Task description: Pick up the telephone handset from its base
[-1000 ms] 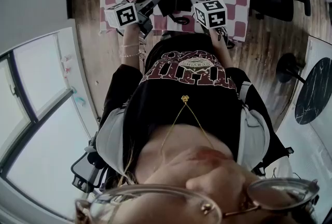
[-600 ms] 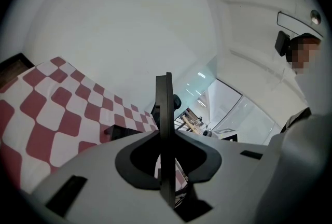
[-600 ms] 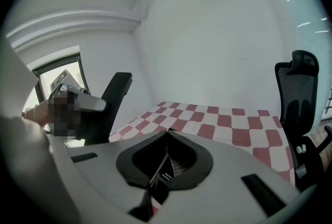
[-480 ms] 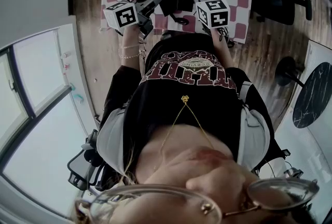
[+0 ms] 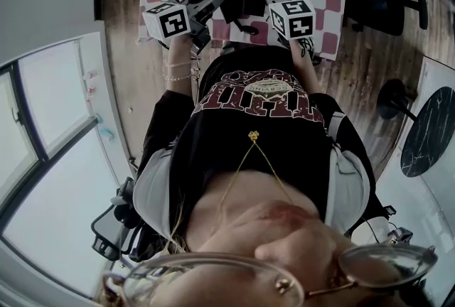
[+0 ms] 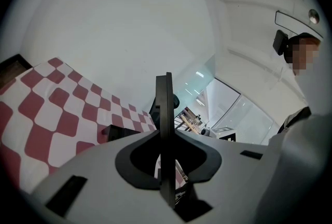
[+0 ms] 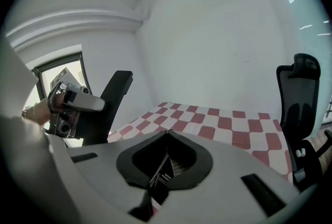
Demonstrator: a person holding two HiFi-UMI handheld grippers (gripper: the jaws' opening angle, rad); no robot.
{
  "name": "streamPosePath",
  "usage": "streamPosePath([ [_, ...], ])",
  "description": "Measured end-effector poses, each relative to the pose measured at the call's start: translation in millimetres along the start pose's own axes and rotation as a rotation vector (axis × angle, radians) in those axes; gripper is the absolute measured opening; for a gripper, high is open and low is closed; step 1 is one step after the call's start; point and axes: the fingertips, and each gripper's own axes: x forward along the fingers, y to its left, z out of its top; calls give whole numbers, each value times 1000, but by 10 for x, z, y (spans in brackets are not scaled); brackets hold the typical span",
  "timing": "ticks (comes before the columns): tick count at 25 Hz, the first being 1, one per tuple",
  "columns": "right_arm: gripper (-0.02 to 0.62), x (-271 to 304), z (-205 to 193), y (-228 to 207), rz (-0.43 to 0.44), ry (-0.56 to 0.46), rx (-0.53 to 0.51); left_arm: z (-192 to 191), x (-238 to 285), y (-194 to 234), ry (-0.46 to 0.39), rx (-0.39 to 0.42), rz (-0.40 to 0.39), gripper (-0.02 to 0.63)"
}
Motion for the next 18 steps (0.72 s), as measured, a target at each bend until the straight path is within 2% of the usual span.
streamPosePath([
  [18, 20, 18, -26, 33, 13, 12, 9, -9, 22, -13, 27, 6, -10, 80],
])
